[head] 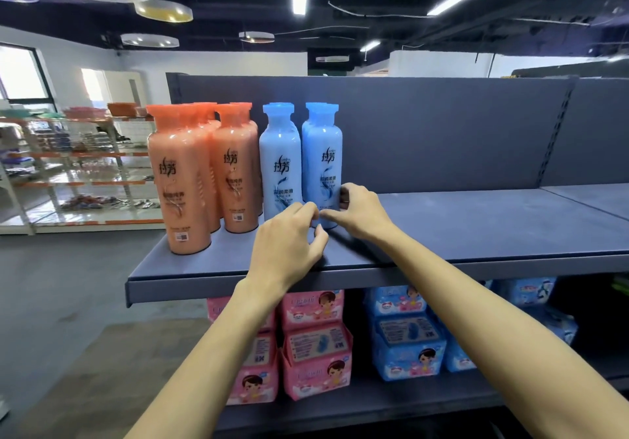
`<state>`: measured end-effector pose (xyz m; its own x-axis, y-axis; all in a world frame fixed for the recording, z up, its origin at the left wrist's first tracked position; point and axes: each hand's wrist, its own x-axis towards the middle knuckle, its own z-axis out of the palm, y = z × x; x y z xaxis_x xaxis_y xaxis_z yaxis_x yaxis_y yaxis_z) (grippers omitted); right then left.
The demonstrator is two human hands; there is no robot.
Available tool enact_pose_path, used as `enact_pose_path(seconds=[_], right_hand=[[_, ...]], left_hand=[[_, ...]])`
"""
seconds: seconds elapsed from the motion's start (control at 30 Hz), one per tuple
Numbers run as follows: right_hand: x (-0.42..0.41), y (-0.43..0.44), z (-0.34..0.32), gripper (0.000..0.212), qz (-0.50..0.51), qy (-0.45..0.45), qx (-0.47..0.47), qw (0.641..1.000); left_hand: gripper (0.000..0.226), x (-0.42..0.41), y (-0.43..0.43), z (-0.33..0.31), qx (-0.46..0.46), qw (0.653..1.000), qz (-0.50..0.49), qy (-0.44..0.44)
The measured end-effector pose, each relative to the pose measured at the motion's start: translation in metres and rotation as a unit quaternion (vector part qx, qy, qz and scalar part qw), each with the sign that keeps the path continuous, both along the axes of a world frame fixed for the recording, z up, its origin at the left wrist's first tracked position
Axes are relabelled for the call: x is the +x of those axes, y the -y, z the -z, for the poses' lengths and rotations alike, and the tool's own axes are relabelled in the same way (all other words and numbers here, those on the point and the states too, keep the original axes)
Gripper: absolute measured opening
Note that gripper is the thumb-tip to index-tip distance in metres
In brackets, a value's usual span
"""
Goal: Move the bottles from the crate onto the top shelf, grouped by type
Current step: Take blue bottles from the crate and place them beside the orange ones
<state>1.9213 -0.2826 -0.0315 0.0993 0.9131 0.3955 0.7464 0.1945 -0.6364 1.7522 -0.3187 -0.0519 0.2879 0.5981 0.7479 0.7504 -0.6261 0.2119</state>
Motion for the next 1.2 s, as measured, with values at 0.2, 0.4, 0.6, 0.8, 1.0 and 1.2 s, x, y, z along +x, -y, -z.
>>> enact_pose_path(seconds=[0.2, 0.4, 0.6, 0.8, 1.0, 1.2], right_hand=[[0.001, -0.007, 0.006, 0.046, -0.002, 0.02, 0.001, 1.0], [0.001, -0.007, 0.008, 0.044, 0.004, 0.021, 0.003, 1.0], [-0.004, 0.014, 0.013, 0.042, 0.039, 0.079, -0.028, 0.996], [0.012, 0.051, 0.003, 0.056, 0.042, 0.133, -0.001, 0.99], [0.026, 0.084, -0.004, 0.057, 0.045, 0.149, -0.003, 0.988], [0.04, 0.123, -0.001, 0.052, 0.063, 0.214, 0.007, 0.975]], left_hand=[[0.01, 0.002, -0.004, 0.003, 0.042, 0.999, -0.012, 0.018], [0.009, 0.002, -0.006, 0.008, 0.055, 0.998, -0.013, 0.013], [0.01, 0.001, 0.002, 0.006, 0.04, 0.999, -0.009, -0.005], [0.012, 0.005, 0.014, 0.003, 0.025, 0.999, 0.027, -0.005], [0.014, 0.026, 0.027, 0.001, 0.028, 0.998, 0.057, -0.008], [0.016, 0.041, 0.042, 0.009, 0.021, 0.995, 0.094, -0.036]])
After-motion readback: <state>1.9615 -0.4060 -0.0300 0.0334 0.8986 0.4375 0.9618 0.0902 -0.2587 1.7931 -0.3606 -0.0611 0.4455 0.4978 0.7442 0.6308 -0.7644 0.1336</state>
